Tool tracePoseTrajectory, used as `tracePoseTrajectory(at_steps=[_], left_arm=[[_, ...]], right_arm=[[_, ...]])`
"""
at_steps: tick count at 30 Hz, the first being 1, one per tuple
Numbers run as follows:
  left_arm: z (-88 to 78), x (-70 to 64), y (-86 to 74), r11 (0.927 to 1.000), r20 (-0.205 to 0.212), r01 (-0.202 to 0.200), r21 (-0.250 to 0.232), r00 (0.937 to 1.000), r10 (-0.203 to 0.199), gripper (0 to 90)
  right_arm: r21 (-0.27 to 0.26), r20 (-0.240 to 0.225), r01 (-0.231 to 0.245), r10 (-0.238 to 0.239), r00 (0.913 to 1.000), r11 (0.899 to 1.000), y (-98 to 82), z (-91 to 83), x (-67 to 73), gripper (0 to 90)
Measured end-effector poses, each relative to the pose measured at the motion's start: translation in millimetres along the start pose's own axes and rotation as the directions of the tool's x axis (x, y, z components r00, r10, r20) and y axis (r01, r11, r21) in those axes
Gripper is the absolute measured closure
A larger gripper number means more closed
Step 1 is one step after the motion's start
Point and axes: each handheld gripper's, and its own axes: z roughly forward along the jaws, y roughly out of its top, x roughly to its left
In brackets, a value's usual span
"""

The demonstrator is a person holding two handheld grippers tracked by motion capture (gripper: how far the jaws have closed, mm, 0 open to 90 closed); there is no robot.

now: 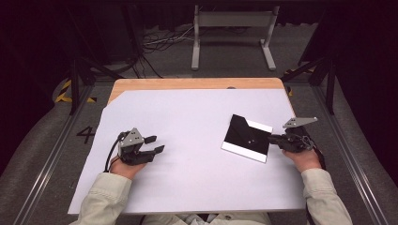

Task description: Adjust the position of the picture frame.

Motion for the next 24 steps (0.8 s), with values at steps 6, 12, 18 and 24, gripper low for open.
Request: tracePoseTrajectory(at_steps=[6, 12, 18, 24], left_arm=[[1.4, -1.9, 2.1, 0.9999, 0.005, -0.008, 0.012, 1.0000, 0.008, 49.1], [3.2, -3.0, 4.0, 0.9997, 0.002, -0.005, 0.024, 1.0000, 0.005, 50.2], [4.4, -2.4, 5.1, 0.9996, 0.001, -0.004, 0.027, 1.0000, 0.004, 50.1], [5.1, -2.7, 5.5, 0.9997, 0.001, 0.001, 0.025, 1.0000, -0.001, 50.1]], right_arm=[[0.014, -0.003, 0.003, -0.003, 1.0000, 1.000, -0.7, -1.3, 0.3, 83.3], [0.049, -0.011, 0.016, -0.015, 0.9998, 0.999, -2.2, -1.9, 1.3, 89.7], [0.088, -0.012, 0.021, -0.020, 0.9997, 0.996, -3.1, -2.4, 2.7, 89.8], [0.115, -0.013, 0.022, -0.020, 0.9997, 0.993, -5.3, 0.0, 3.8, 89.8]])
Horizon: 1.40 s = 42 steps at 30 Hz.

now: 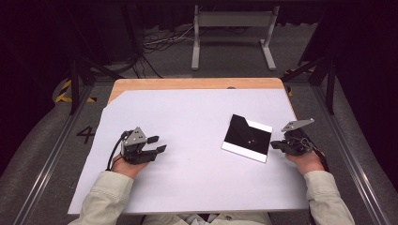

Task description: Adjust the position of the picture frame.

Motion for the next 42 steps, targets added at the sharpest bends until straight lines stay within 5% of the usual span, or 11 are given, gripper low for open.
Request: tracePoseTrajectory(at_steps=[33, 42], left_arm=[[4.4, -0.8, 0.6, 0.9999, 0.010, -0.002, 0.017, 0.9999, 0.001, 49.9], [6.0, -1.3, 1.0, 0.9998, 0.013, -0.002, 0.018, 0.9999, 0.002, 49.7]], right_arm=[[0.054, -0.052, 0.037, -0.035, 0.9980, 0.998, -1.6, 13.2, 9.2, 90.0], [0.052, -0.099, 0.089, -0.083, 0.9916, 0.995, 3.2, 14.7, 20.7, 90.0]])
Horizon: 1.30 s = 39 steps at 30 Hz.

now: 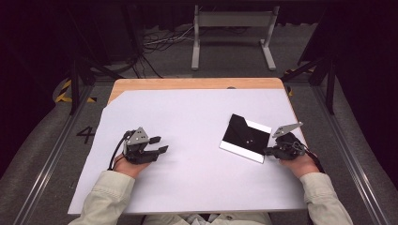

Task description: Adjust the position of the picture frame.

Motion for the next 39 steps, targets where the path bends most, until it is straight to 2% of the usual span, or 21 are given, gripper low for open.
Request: tracePoseTrajectory(at_steps=[13, 15, 20, 23, 33, 39], left_arm=[[1.3, -0.8, 0.3, 1.0000, 0.006, -0.001, 0.004, 1.0000, 0.001, 49.7], [1.6, -1.0, 0.2, 1.0000, 0.006, -0.001, 0.005, 1.0000, 0.001, 49.6], [2.1, -1.3, 0.3, 1.0000, 0.007, -0.005, 0.008, 1.0000, 0.005, 49.6], [2.8, -1.1, 0.1, 1.0000, 0.006, -0.005, 0.008, 1.0000, 0.005, 49.6], [3.9, -2.0, -0.2, 0.9999, 0.010, -0.005, 0.015, 0.9999, 0.005, 49.6], [4.4, -2.3, -0.2, 0.9998, 0.012, -0.008, 0.018, 0.9999, 0.008, 49.5]], right_arm=[[-0.008, -0.051, 0.044, -0.044, 0.9977, 0.999, 10.1, 9.5, 14.1, 90.0], [-0.010, -0.077, 0.053, -0.054, 0.9956, 0.999, 13.3, 12.5, 17.8, 90.0], [-0.012, -0.093, 0.075, -0.076, 0.9928, 0.997, 22.0, 19.3, 24.7, 90.0], [-0.018, -0.120, 0.075, -0.077, 0.9898, 0.997, 26.5, 23.7, 27.6, 90.0], [-0.027, -0.139, 0.113, -0.115, 0.9836, 0.993, 49.2, 41.2, 43.8, 90.0], [-0.034, -0.145, 0.121, -0.125, 0.9815, 0.992, 57.1, 47.5, 48.7, 90.0]])
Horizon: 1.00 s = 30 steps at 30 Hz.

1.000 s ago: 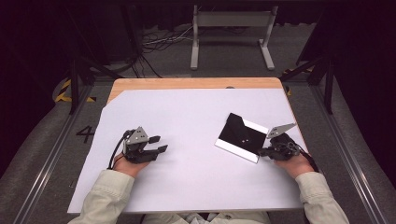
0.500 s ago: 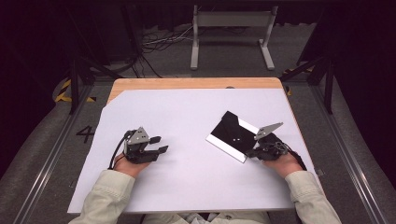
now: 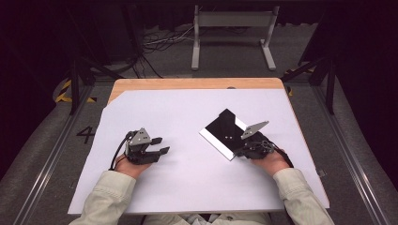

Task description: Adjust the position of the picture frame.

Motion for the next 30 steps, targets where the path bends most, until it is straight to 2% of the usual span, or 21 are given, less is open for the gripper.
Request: tracePoseTrajectory(at_steps=[8, 14, 16, 21, 24, 25, 27, 30], left_arm=[[1.5, -1.1, 0.2, 1.0000, 0.002, -0.002, 0.004, 1.0000, 0.002, 49.5], [-0.6, 0.6, -0.6, 1.0000, -0.001, 0.008, -0.001, 1.0000, -0.008, 49.4], [-1.3, 1.8, -1.2, 1.0000, -0.001, 0.005, -0.003, 1.0000, -0.005, 49.3], [-1.6, 2.8, -2.6, 0.9998, -0.004, 0.020, -0.001, 0.9998, -0.020, 49.4], [-1.4, 2.3, -2.5, 0.9999, -0.007, 0.017, 0.000, 0.9998, -0.017, 49.4], [-1.4, 2.3, -2.5, 0.9999, -0.007, 0.017, 0.000, 0.9998, -0.017, 49.4], [-1.0, 2.5, -2.6, 0.9999, -0.008, 0.016, 0.002, 0.9998, -0.016, 49.4], [-0.4, 3.0, -2.9, 0.9999, -0.008, 0.014, 0.004, 0.9999, -0.014, 49.4]], right_arm=[[-0.018, -0.003, 0.005, -0.005, 1.0000, 1.000, 8.8, 8.7, 1.4, 90.0], [-0.023, 0.014, 0.041, -0.041, 0.9991, 0.999, 11.1, 8.1, 2.7, 90.0], [-0.046, 0.026, 0.027, -0.026, 0.9993, 0.999, 11.2, 2.1, -1.3, 90.0], [-0.101, 0.092, -0.019, 0.029, 0.9953, 0.995, 8.0, -19.5, -20.7, 90.0], [-0.101, 0.126, -0.060, 0.073, 0.9894, 0.993, 6.1, -25.2, -35.5, 90.0], [-0.101, 0.126, -0.060, 0.073, 0.9894, 0.993, 6.1, -25.2, -35.5, 90.0], [-0.101, 0.147, -0.085, 0.099, 0.9841, 0.991, 4.4, -27.3, -46.7, 90.0], [-0.098, 0.170, -0.103, 0.118, 0.9784, 0.990, 3.3, -28.2, -56.0, 90.0]])
